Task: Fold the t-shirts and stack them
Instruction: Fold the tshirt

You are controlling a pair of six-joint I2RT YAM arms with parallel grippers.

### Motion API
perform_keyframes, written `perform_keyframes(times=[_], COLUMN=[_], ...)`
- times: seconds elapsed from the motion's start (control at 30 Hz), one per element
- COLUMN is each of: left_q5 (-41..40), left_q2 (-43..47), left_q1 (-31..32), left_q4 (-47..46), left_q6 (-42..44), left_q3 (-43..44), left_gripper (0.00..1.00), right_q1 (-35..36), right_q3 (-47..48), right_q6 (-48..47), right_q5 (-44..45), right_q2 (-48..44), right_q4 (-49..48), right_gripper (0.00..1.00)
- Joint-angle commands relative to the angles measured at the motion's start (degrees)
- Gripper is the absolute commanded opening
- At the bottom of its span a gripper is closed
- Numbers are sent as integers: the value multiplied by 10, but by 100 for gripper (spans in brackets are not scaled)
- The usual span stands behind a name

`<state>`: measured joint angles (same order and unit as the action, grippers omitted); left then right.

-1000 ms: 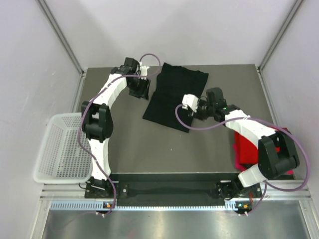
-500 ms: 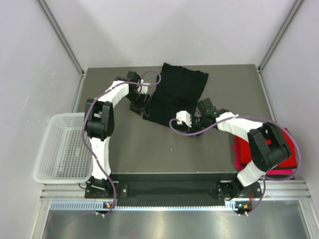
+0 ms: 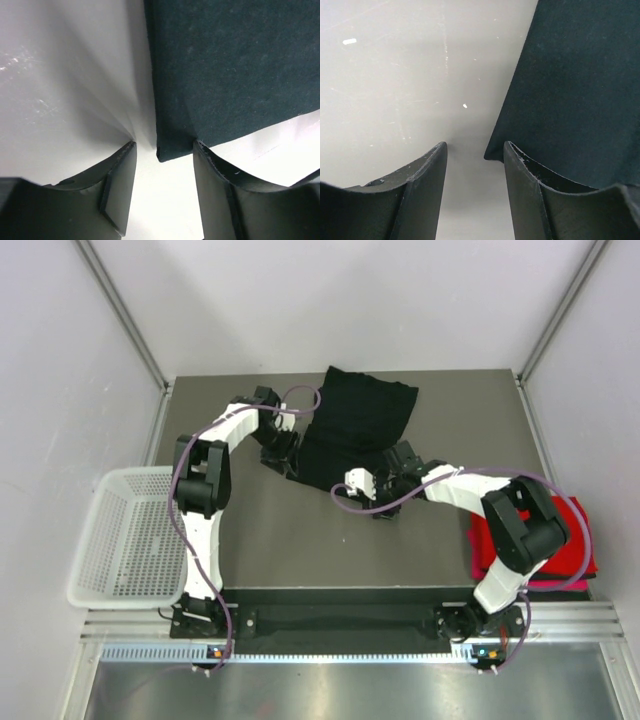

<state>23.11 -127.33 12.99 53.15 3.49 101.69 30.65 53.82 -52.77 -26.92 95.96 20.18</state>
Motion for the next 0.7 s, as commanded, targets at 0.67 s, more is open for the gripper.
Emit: perform_keyframes(times=[0.67], left_q5=[20], left_q2=[-45], left_q1=[-4], left_q4=[16], left_q6=[21], left_q3=[21], left_gripper=[15], right_q1=[21], right_q3=[80], right_q6=[12], right_q5=[48], right_q2=[73], right_q4=[-11], right_gripper=[21])
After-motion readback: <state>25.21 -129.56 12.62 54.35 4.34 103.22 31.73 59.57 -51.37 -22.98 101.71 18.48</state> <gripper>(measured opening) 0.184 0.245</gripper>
